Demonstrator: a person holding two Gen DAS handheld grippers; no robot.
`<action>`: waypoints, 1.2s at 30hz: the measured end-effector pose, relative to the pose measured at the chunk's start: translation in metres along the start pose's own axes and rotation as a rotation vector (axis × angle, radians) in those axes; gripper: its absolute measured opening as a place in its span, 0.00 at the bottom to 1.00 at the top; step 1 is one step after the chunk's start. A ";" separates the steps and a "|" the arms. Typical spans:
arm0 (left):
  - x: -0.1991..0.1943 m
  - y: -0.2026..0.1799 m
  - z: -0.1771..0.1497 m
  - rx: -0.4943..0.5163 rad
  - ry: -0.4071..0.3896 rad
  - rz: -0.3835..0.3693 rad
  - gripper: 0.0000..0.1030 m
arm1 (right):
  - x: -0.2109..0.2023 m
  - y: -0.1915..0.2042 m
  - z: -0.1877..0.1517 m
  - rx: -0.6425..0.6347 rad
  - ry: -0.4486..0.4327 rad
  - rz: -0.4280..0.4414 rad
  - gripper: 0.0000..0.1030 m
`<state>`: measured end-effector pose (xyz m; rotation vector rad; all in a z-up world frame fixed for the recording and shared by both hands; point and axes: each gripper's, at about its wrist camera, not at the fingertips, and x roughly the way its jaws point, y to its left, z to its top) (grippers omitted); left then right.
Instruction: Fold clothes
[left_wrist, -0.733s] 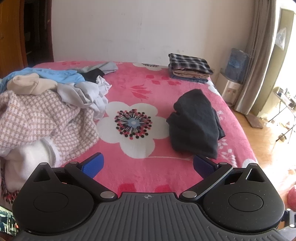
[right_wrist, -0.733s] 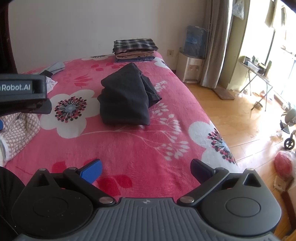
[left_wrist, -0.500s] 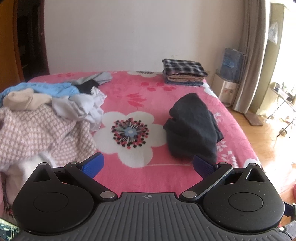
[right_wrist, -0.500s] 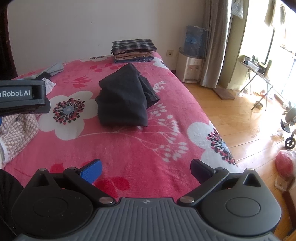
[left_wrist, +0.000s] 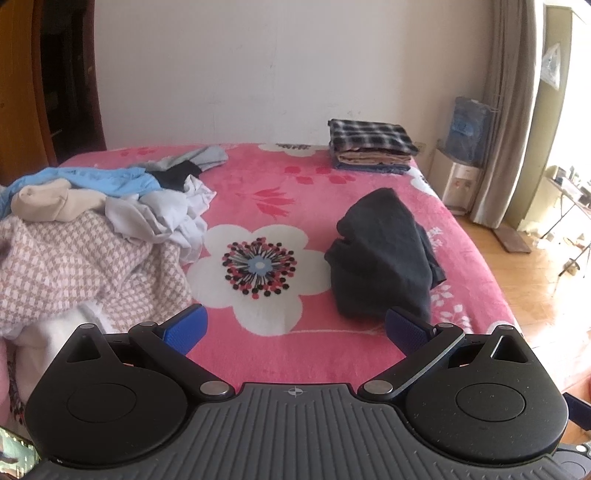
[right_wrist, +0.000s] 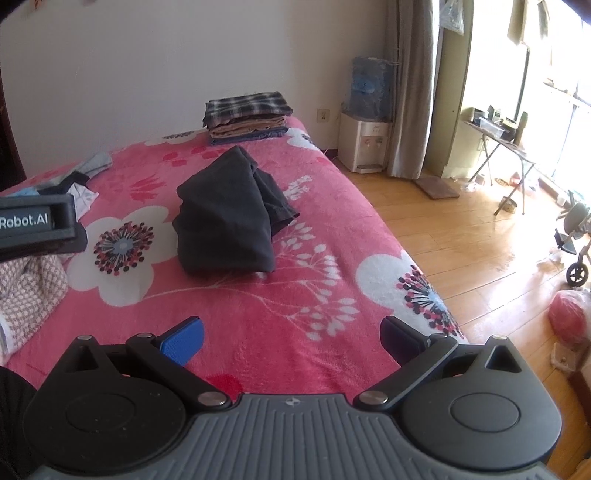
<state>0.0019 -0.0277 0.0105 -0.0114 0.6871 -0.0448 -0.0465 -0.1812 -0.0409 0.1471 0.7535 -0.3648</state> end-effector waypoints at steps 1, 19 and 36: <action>-0.002 -0.001 0.001 0.004 -0.004 -0.003 1.00 | -0.001 -0.001 0.000 -0.001 0.000 -0.004 1.00; -0.011 0.004 0.000 -0.003 -0.038 -0.011 1.00 | -0.009 0.003 0.002 -0.008 -0.011 0.006 1.00; -0.005 0.010 -0.006 0.015 0.006 0.018 1.00 | -0.012 0.011 0.001 -0.052 -0.017 0.015 1.00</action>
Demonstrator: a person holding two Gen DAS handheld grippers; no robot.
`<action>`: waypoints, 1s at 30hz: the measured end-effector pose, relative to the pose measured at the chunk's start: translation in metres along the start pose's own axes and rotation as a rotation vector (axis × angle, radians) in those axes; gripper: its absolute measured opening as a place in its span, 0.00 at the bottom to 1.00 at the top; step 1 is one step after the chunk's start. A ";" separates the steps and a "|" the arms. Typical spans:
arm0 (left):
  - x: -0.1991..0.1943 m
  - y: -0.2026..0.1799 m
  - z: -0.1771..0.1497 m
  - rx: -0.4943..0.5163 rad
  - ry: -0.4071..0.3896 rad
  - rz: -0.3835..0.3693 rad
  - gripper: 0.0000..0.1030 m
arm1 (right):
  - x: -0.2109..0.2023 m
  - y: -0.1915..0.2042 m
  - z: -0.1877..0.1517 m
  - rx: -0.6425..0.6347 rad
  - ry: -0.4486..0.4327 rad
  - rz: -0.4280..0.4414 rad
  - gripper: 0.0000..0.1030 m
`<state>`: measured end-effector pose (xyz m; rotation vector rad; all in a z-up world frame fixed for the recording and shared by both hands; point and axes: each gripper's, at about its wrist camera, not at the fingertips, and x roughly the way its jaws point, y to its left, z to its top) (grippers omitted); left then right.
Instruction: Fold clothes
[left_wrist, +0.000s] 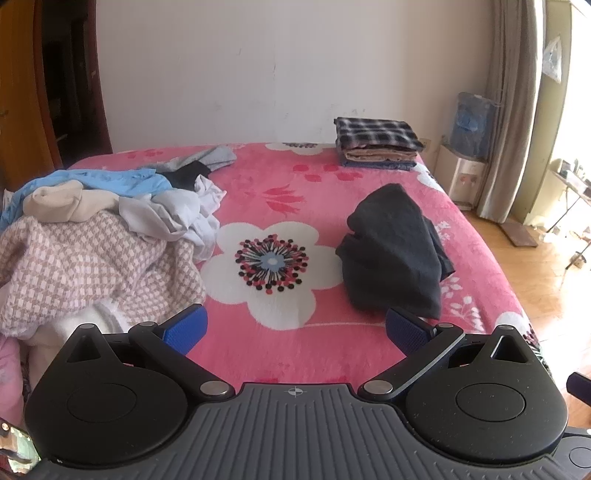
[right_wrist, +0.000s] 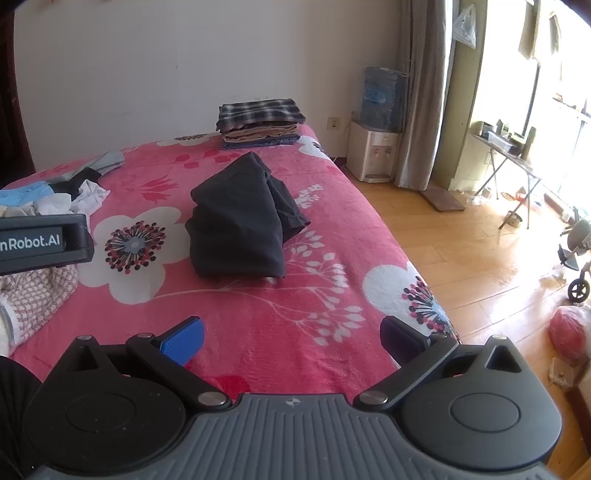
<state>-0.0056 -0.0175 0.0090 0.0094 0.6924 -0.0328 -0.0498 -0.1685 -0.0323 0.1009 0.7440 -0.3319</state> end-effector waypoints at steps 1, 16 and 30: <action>0.000 0.000 0.000 -0.001 0.001 0.000 1.00 | 0.000 0.001 0.000 -0.004 -0.001 0.001 1.00; 0.002 0.004 -0.001 -0.025 0.004 0.000 1.00 | 0.001 0.005 0.000 -0.012 0.004 0.008 1.00; 0.008 0.006 -0.002 -0.024 0.007 0.007 1.00 | 0.005 0.007 0.001 -0.018 0.008 0.012 1.00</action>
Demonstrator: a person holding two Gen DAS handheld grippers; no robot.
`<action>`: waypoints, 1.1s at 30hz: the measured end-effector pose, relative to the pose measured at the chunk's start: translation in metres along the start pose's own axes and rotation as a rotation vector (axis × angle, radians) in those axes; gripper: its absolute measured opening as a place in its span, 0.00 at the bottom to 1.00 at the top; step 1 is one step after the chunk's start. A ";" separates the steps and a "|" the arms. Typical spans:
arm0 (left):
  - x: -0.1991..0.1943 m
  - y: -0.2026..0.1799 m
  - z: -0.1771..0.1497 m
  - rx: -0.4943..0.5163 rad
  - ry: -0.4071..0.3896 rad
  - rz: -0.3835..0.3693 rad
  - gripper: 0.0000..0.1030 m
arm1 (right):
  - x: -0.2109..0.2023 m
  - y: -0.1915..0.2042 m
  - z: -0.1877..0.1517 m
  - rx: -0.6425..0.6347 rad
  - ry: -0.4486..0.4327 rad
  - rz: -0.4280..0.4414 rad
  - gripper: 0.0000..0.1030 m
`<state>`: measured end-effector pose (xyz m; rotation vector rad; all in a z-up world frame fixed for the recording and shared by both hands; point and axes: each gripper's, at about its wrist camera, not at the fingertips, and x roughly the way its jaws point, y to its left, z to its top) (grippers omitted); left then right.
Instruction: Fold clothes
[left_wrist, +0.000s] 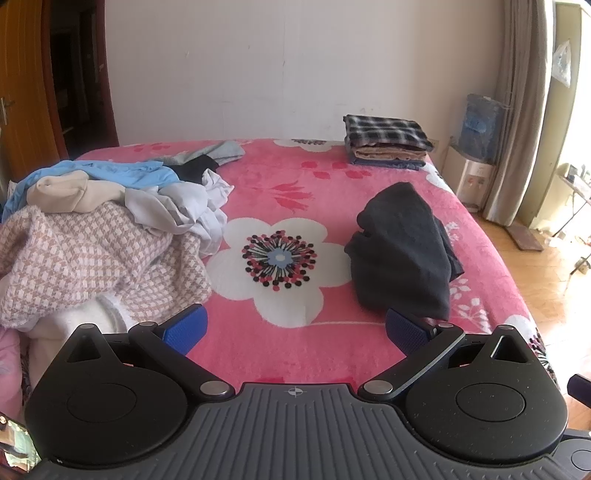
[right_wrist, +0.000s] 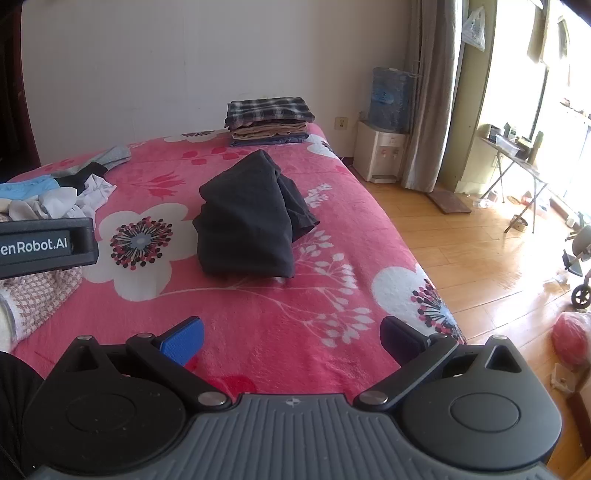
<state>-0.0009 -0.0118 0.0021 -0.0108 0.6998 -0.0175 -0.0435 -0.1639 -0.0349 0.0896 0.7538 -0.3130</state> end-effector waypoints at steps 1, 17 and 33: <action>0.001 0.001 0.000 -0.001 0.001 -0.001 1.00 | 0.000 0.000 0.000 -0.001 0.001 0.001 1.00; 0.017 -0.005 -0.001 0.003 -0.017 -0.034 1.00 | 0.014 -0.003 -0.001 0.015 0.010 -0.001 1.00; 0.142 -0.034 0.033 -0.043 -0.016 -0.281 1.00 | 0.085 -0.059 0.044 0.027 -0.105 0.009 1.00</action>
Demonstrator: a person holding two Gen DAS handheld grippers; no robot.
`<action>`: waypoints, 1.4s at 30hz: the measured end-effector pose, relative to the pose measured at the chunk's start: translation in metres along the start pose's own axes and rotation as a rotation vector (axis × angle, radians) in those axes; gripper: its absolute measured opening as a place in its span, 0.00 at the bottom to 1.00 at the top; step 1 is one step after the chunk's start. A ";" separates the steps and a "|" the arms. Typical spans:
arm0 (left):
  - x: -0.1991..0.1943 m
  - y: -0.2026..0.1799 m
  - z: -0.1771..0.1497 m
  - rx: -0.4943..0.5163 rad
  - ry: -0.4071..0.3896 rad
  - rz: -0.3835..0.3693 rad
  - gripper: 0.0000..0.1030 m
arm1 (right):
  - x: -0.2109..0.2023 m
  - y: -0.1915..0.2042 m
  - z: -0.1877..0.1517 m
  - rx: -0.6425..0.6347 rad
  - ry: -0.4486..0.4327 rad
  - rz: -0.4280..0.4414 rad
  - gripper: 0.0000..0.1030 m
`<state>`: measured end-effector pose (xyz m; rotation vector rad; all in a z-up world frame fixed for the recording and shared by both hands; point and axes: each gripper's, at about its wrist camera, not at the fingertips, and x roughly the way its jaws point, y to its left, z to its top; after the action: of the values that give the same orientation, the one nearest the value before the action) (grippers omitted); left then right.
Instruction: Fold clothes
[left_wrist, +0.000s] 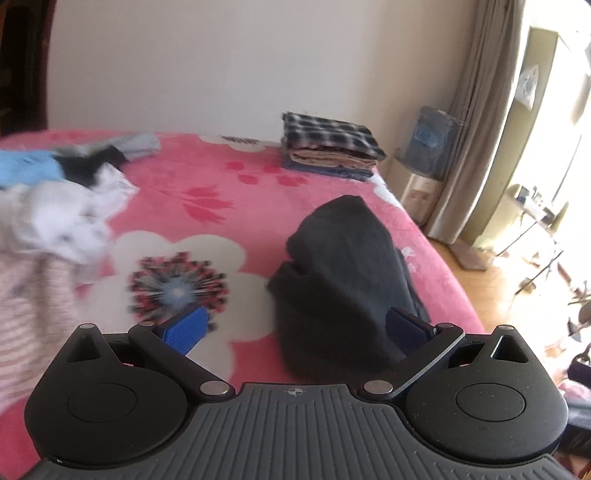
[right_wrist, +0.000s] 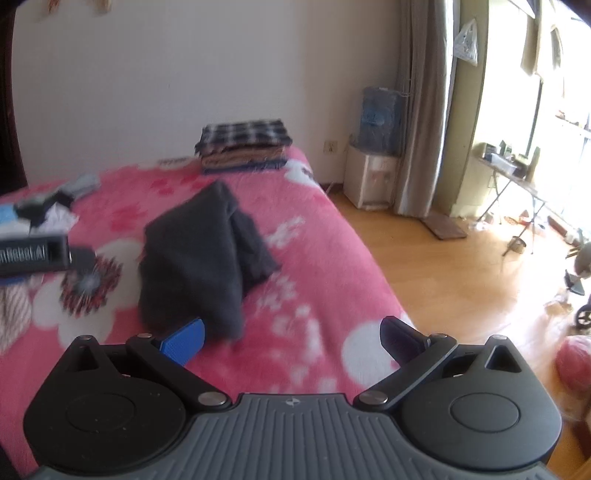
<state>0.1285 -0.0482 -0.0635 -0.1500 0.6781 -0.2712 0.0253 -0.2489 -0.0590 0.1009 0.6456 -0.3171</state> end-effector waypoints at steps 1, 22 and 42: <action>0.015 0.000 0.002 -0.005 0.010 -0.018 1.00 | 0.011 -0.005 0.008 0.014 -0.008 0.030 1.00; 0.136 0.026 -0.013 -0.091 0.094 -0.242 0.66 | 0.303 0.054 0.127 0.097 0.263 0.420 0.76; 0.035 0.021 -0.009 0.039 0.081 -0.445 0.13 | 0.076 -0.032 0.070 0.263 0.052 0.461 0.08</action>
<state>0.1536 -0.0386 -0.0963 -0.2538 0.7151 -0.7196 0.1120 -0.3120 -0.0492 0.5030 0.6103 0.0482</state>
